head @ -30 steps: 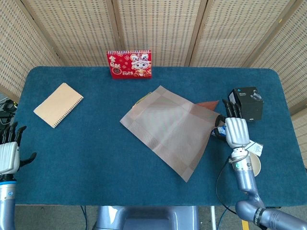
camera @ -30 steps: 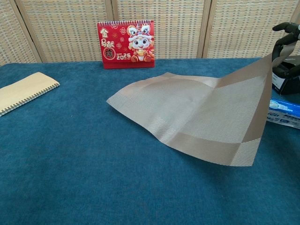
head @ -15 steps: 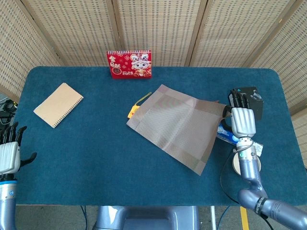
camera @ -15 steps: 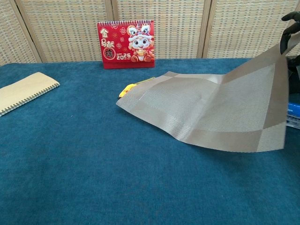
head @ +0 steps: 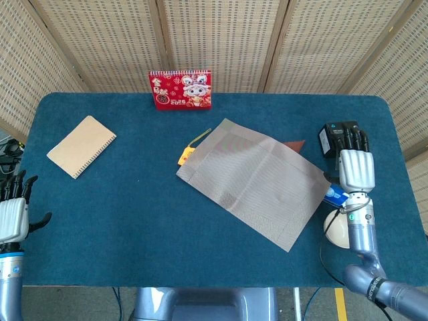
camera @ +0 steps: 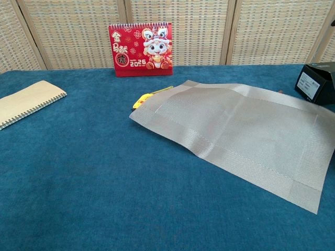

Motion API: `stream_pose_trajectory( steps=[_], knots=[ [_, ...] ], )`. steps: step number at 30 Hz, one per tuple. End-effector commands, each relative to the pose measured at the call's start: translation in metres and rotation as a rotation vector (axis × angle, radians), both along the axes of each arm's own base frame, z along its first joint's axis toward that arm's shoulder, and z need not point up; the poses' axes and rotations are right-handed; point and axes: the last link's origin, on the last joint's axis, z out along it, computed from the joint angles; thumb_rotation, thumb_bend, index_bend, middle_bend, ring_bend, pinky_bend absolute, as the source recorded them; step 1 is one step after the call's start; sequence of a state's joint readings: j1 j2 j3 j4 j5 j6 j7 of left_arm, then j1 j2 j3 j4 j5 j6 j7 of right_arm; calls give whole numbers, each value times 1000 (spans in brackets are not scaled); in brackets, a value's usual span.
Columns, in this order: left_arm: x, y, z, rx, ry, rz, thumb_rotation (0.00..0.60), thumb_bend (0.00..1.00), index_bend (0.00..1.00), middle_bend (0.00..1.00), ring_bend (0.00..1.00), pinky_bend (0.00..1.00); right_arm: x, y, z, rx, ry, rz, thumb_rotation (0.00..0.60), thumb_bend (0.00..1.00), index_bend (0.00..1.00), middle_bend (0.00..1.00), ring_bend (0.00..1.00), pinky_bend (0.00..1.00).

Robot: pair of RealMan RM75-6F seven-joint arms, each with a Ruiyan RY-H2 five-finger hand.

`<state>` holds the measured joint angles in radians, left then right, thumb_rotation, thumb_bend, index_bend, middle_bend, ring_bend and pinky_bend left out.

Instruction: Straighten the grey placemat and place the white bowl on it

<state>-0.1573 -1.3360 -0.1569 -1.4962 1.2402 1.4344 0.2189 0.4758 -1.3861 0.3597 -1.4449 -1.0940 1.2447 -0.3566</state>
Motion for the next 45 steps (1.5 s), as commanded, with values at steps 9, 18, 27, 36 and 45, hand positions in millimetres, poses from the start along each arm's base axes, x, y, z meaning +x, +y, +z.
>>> stream_pose_trajectory(
  steps=[9,18,27,36,45],
  knots=[
    [4,-2,-2,-9,-1,-37,600,196,110,0,0,0,-37,80,16,33,-96,2,600,209,154,0,0,0],
    [7,-2,-3,-12,-6,-75,600,196,77,0,0,0,-75,126,19,61,-98,17,600,154,128,0,0,0],
    [24,6,-7,-75,31,-158,600,173,75,0,0,0,-83,137,32,44,-103,35,600,152,122,0,0,0],
    [67,39,-27,-118,94,-320,600,116,114,0,0,0,-79,137,37,53,-149,55,600,152,122,0,0,0],
    [105,92,-71,-187,189,-416,600,118,129,0,0,0,-81,135,45,50,-196,46,600,152,123,0,0,0]
  ],
)
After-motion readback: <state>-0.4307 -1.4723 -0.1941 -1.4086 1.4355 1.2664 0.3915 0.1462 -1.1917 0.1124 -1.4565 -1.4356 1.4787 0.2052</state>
